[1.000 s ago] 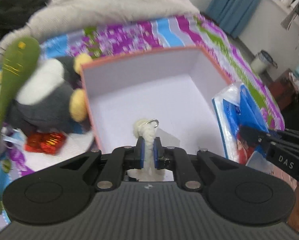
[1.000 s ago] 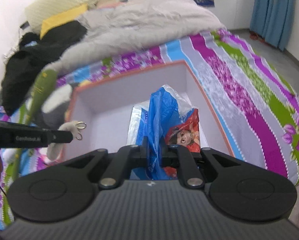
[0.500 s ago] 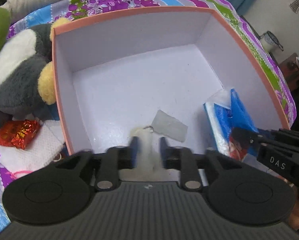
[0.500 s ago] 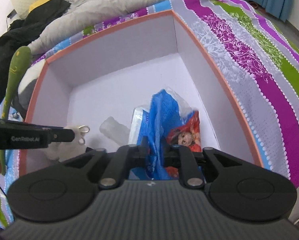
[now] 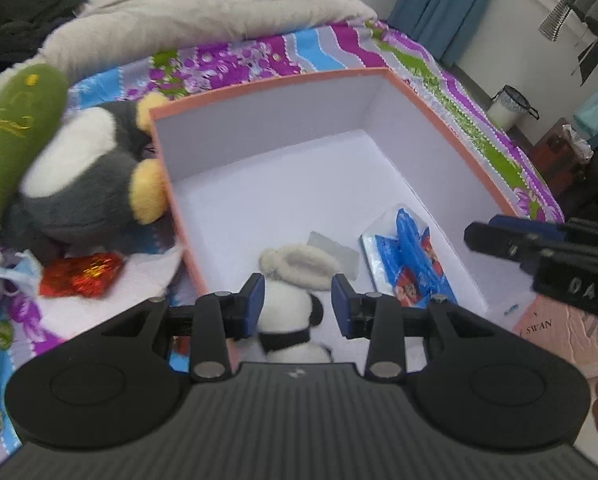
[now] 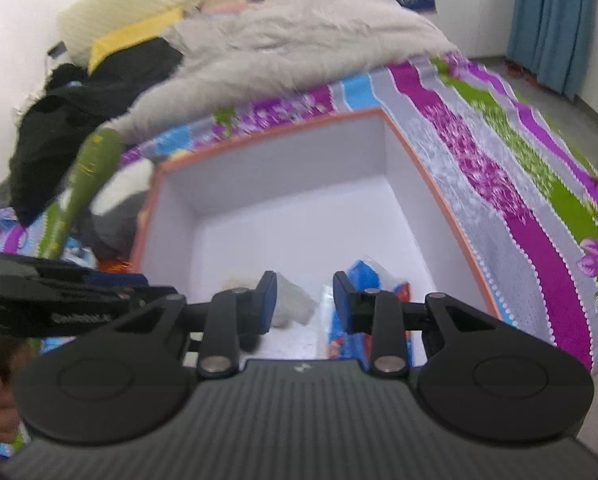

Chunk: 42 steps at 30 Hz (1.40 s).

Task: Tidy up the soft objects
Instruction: 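Lift both grippers out of the pink box back toward the pile, then grasp the pink feathered toy with the left gripper while the right gripper grasps the cartoon snack packet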

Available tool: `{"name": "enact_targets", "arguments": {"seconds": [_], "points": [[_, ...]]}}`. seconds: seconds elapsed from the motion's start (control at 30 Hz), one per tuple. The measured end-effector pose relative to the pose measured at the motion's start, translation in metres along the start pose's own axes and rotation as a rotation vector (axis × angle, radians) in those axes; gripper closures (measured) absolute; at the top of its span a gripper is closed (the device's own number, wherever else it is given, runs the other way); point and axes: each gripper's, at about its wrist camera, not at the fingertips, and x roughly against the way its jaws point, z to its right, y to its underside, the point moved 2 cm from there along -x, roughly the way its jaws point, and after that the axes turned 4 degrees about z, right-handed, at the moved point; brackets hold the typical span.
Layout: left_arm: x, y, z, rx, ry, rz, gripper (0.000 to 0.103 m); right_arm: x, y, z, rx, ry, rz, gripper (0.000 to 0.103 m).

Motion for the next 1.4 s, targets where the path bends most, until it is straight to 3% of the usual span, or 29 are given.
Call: {"name": "enact_targets", "arguments": {"seconds": [0.17, 0.4, 0.6, 0.8, 0.93, 1.17, 1.4], "points": [[0.043, 0.024, -0.020, -0.014, -0.025, 0.097, 0.061, 0.033, 0.005, -0.032, 0.019, -0.034, 0.071, 0.069], [0.093, 0.071, -0.065, 0.108, -0.044, 0.155, 0.061, 0.074, 0.025, -0.077, 0.048, -0.078, 0.191, 0.069], [0.127, 0.114, -0.093, 0.135, -0.077, 0.227, 0.061, 0.099, 0.058, -0.110, 0.081, -0.107, 0.234, 0.069], [0.153, 0.162, -0.110, 0.155, -0.095, 0.283, 0.061, 0.112, 0.093, -0.139, 0.131, -0.137, 0.240, 0.069], [0.160, 0.195, -0.121, 0.224, -0.070, 0.295, 0.061, 0.117, 0.118, -0.155, 0.158, -0.161, 0.243, 0.069], [0.168, 0.250, -0.134, 0.320, -0.115, 0.330, 0.061, 0.116, 0.166, -0.175, 0.197, -0.161, 0.218, 0.069], [0.159, 0.278, -0.147, 0.399, -0.134, 0.324, 0.061, 0.099, 0.202, -0.187, 0.205, -0.146, 0.179, 0.069]]}}
